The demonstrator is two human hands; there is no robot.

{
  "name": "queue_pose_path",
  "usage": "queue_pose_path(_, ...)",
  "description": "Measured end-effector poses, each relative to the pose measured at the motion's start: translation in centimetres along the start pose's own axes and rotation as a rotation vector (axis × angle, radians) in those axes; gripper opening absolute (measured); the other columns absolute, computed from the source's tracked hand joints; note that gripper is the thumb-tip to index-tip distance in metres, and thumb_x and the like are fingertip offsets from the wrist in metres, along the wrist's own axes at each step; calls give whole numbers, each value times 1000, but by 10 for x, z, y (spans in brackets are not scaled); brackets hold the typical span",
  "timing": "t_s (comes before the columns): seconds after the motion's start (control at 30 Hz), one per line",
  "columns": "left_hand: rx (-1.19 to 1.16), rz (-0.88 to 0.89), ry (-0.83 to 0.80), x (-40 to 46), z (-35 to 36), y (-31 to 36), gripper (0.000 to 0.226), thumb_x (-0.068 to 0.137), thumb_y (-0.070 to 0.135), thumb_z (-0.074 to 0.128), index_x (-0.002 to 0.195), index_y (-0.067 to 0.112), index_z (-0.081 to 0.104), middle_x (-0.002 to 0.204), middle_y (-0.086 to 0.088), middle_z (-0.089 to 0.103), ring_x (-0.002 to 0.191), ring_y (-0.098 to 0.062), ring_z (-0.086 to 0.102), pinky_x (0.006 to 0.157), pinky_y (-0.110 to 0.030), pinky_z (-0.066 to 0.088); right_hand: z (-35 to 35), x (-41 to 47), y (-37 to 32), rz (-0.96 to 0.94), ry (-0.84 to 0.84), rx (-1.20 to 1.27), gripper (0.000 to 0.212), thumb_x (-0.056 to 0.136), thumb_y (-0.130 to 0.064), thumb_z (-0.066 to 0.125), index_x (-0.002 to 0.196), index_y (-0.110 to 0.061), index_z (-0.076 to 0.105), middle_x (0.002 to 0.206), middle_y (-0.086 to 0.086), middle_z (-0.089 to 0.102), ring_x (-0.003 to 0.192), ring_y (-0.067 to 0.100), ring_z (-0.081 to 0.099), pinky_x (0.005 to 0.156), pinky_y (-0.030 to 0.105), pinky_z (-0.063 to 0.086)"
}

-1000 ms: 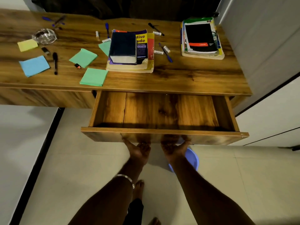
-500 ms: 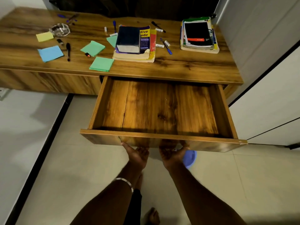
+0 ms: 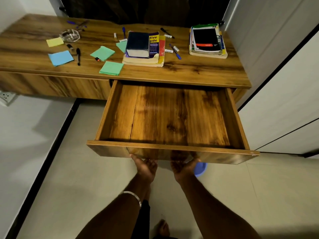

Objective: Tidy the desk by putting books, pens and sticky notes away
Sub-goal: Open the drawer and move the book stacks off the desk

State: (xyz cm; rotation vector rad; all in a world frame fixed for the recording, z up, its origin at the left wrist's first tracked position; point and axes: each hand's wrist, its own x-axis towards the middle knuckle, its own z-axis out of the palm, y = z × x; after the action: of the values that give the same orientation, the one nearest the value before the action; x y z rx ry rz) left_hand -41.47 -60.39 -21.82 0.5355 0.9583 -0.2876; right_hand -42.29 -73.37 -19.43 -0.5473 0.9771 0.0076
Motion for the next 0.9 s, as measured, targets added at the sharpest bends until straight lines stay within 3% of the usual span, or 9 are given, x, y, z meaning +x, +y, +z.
queue_pose_path(0.1, 153, 46, 42, 2, -2, -2, 83, 90, 71, 20, 129, 3, 48, 119, -21, 60, 86, -26, 60, 71, -30, 54, 0, -2, -6, -26, 51, -101, 63, 97, -62, 24, 139, -19, 42, 130, 18, 54, 117, 36, 52, 108, 48, 40)
queue_pose_path(0.17, 266, 85, 58, -3, -3, -4, 70, 95, 62, 23, 122, 4, 52, 105, -19, 64, 71, -21, 56, 59, -28, 46, -1, -6, -8, -34, 66, -153, 55, 98, -58, 28, 132, -20, 47, 121, 15, 57, 108, 31, 55, 106, 45, 43)
queue_pose_path(0.23, 353, 131, 61, -13, -1, -4, 56, 97, 54, 28, 107, 8, 58, 81, -10, 61, 62, -17, 51, 55, -25, 38, -1, -7, -8, -47, 82, -209, 48, 98, -57, 30, 118, -19, 54, 106, 13, 63, 97, 28, 60, 97, 40, 47)
queue_pose_path(0.33, 416, 213, 93, -34, 8, 2, 36, 98, 37, 38, 80, 13, 58, 71, -6, 59, 60, -14, 50, 56, -24, 36, 6, -11, -10, -86, 101, -278, 43, 98, -52, 32, 103, -18, 58, 83, 10, 64, 71, 22, 59, 70, 30, 48)
queue_pose_path(0.5, 419, 320, 97, -71, 28, 9, 22, 94, 27, 47, 86, 10, 59, 72, -7, 64, 58, -15, 56, 54, -24, 45, 4, -10, -8, -203, 152, -378, 37, 95, -47, 38, 81, -17, 56, 74, 9, 58, 57, 20, 53, 42, 20, 42)
queue_pose_path(0.63, 444, 416, 117, -96, 43, 16, 24, 87, 24, 55, 93, 3, 64, 69, -8, 66, 59, -18, 60, 59, -27, 49, 24, -56, -17, -303, 200, -444, 45, 97, -46, 40, 72, -11, 54, 73, 14, 58, 56, 21, 52, 46, 29, 39)
queue_pose_path(0.77, 464, 496, 109, -120, 58, 25, 22, 87, 25, 54, 89, 5, 64, 73, -8, 67, 63, -18, 60, 59, -26, 46, 47, -96, -39, -498, 202, -578, 29, 102, -25, 43, 113, -2, 57, 102, 10, 59, 80, 27, 58, 64, 22, 45)
queue_pose_path(0.83, 472, 501, 96, -129, 68, 33, 19, 88, 27, 55, 82, 10, 61, 72, -6, 66, 65, -19, 60, 65, -29, 47, 54, -99, -45, -540, 186, -627, 36, 101, -29, 44, 111, 1, 61, 110, 12, 65, 88, 33, 62, 75, 27, 50)
queue_pose_path(0.9, 492, 510, 73, -132, 79, 43, 21, 89, 29, 56, 76, 13, 61, 71, -5, 66, 70, -21, 61, 73, -32, 48, 65, -106, -55, -539, 188, -673, 47, 98, -39, 46, 107, 3, 67, 104, 20, 69, 92, 36, 65, 77, 36, 50)
